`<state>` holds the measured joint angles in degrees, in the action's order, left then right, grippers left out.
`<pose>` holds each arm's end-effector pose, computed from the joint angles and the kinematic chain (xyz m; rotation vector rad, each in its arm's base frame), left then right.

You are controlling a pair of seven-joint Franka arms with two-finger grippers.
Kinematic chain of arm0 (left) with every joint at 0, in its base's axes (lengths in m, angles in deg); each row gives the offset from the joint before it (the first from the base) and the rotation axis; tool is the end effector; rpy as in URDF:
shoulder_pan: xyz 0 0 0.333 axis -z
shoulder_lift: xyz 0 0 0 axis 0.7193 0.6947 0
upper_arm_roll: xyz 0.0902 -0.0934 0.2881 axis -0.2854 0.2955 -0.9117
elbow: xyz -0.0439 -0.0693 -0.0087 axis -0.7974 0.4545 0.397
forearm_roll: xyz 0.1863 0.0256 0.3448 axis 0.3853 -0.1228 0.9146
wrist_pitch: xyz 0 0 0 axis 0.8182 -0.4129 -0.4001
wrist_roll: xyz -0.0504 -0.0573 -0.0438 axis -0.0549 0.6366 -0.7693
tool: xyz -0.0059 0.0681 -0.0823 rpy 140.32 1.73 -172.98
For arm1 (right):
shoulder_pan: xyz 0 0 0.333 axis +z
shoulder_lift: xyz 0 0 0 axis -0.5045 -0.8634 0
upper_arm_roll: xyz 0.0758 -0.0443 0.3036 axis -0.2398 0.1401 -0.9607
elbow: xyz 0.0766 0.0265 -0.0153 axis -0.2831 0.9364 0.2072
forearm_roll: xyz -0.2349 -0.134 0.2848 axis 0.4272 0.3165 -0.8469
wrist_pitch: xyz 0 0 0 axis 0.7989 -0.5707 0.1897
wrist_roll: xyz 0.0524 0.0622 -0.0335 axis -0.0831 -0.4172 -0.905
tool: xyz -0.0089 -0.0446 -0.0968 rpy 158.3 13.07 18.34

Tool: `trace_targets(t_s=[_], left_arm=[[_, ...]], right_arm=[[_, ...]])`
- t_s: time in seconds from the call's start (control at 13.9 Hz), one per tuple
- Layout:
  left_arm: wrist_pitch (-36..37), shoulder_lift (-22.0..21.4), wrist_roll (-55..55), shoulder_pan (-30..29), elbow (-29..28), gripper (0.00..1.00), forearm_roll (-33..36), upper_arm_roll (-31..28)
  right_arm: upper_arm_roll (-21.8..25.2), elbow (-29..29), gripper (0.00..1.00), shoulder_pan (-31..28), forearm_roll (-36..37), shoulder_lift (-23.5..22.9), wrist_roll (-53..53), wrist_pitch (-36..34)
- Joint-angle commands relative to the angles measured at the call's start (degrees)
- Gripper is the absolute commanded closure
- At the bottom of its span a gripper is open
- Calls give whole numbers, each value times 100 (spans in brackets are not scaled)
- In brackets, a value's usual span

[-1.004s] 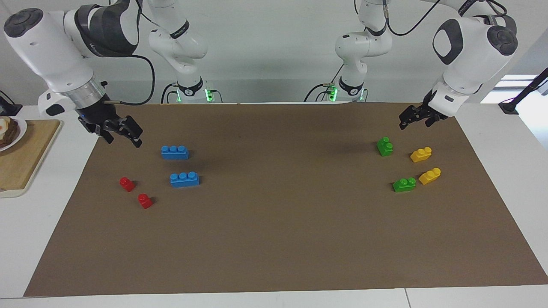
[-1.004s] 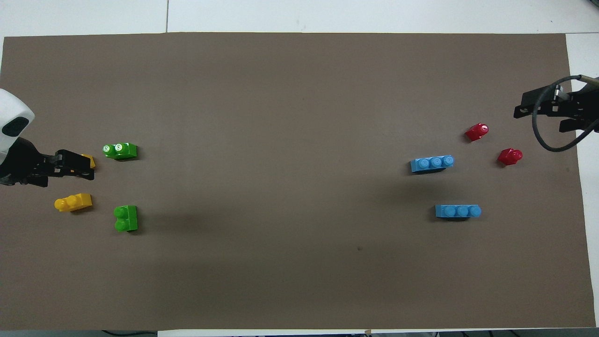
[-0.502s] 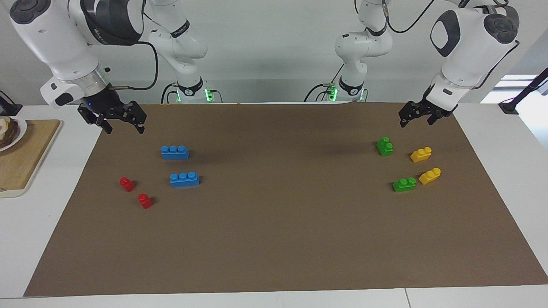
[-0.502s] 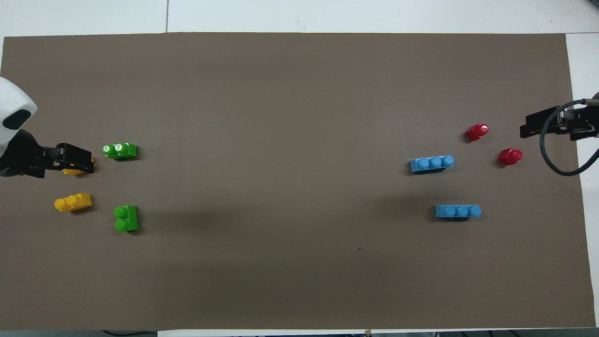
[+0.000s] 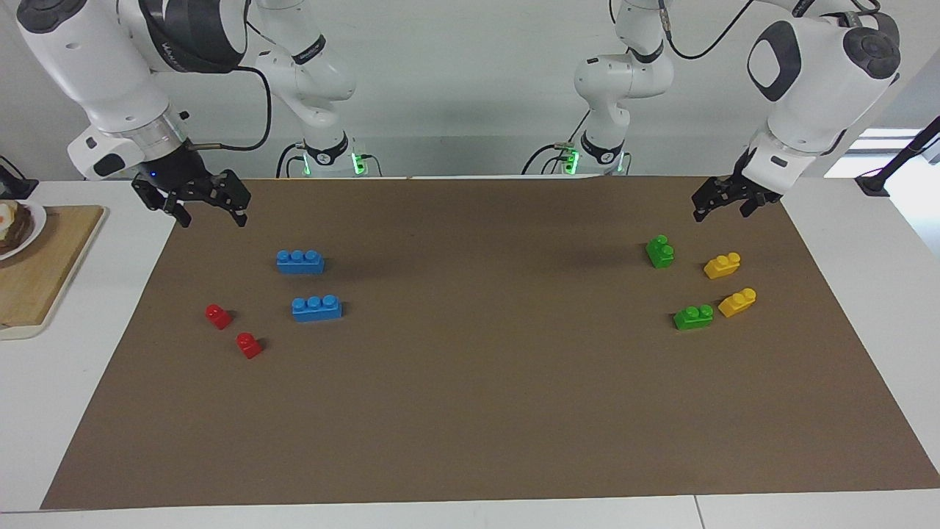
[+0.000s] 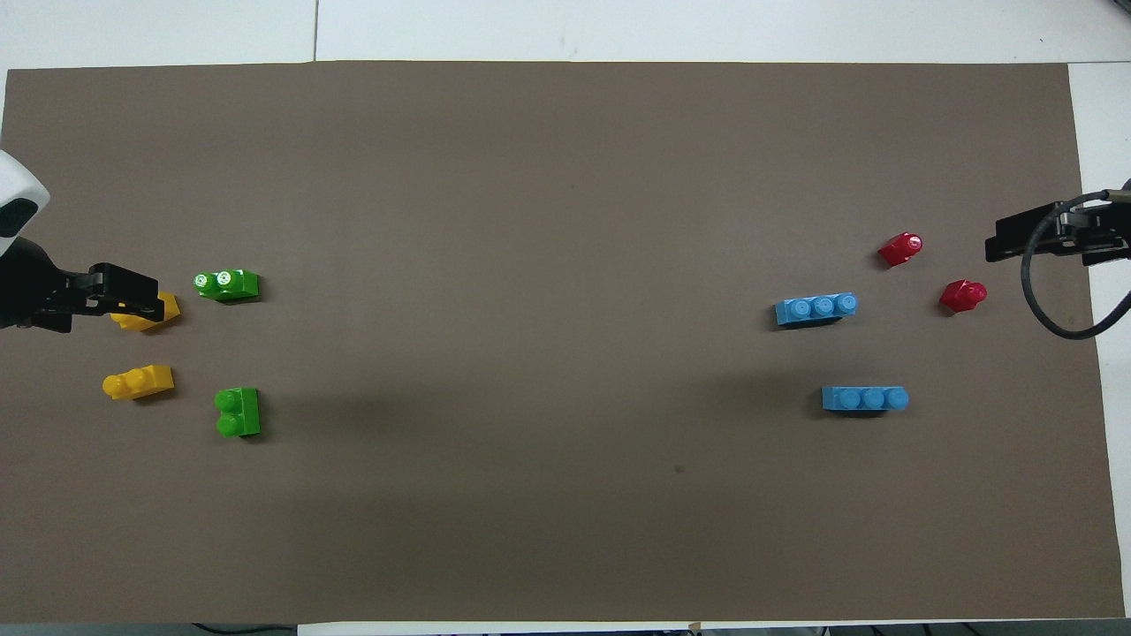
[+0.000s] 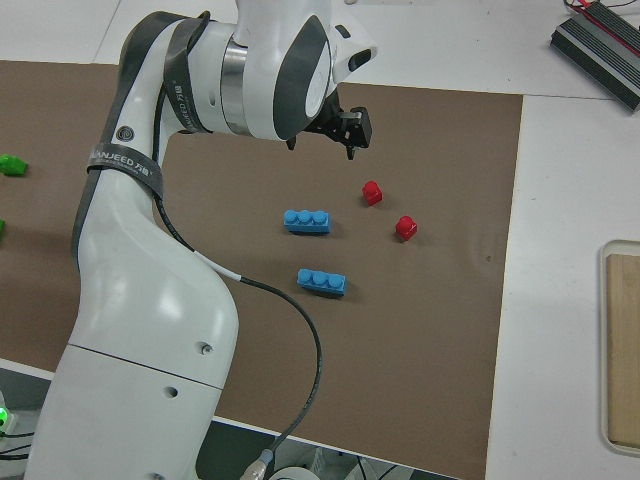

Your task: Remove green block with left arm and hold with right

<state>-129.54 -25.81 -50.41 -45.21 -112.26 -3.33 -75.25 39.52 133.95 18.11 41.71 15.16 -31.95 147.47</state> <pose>0.5419 -0.0069 0.5548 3.1274 0.0371 -0.1726 0.5642 -0.0309 0.5968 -3.1011 0.0822 -0.0101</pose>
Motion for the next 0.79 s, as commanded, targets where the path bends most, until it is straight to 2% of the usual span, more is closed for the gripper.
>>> trace_targets(t_s=[0.0, 0.07, 0.14, 0.72], left_arm=[[215, 67, -75, 105, 254, 0, 137, -42], [233, 84, -75, 106, 385, 0, 145, -33], [329, 84, -75, 114, 500, 0, 145, -7], [365, 49, -48, 26, 562, 0, 137, 213]], right_arm=[[588, -48, 0, 705, 151, 43, -129, -101], [1133, -39, 0, 1223, 151, 43, -129, -101], [1338, -39, 0, 1376, 143, 43, -129, -101], [1340, -39, 0, 1246, 134, 61, -112, -259]])
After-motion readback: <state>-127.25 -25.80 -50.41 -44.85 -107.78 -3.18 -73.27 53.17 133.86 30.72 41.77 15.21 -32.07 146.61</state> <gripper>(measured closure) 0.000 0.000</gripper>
